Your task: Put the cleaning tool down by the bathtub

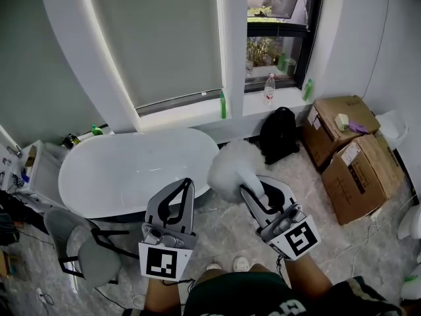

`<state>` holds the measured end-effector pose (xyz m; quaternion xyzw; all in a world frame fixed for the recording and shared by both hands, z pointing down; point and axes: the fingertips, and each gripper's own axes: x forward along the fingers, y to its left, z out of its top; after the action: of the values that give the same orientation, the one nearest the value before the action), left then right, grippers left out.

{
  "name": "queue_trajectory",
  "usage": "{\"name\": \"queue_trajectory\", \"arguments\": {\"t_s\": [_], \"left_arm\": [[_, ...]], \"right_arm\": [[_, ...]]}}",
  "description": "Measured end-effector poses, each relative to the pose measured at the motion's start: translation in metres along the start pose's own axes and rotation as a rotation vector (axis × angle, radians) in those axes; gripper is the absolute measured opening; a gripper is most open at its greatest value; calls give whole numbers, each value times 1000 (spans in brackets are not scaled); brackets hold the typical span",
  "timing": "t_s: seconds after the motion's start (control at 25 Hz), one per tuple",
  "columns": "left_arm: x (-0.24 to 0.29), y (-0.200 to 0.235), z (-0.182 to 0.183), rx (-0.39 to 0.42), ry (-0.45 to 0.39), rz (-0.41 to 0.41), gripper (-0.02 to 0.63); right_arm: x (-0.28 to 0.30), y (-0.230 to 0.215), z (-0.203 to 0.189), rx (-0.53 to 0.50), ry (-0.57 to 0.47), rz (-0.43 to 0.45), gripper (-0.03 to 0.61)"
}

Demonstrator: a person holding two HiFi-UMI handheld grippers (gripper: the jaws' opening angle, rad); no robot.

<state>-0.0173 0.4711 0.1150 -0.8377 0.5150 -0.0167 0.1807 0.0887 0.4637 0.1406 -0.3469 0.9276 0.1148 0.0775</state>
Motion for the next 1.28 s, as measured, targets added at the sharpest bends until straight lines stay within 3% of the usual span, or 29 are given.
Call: {"name": "queue_trajectory", "arguments": {"t_s": [0.32, 0.52, 1.28], "left_arm": [[11, -23, 5, 19, 8, 26, 6], [15, -35, 10, -15, -6, 28, 6], [40, -67, 19, -20, -26, -21, 6]], "right_arm": [[-22, -13, -5, 23, 13, 13, 92], [-34, -21, 5, -6, -44, 25, 92], [-63, -54, -1, 16, -28, -37, 92]]}}
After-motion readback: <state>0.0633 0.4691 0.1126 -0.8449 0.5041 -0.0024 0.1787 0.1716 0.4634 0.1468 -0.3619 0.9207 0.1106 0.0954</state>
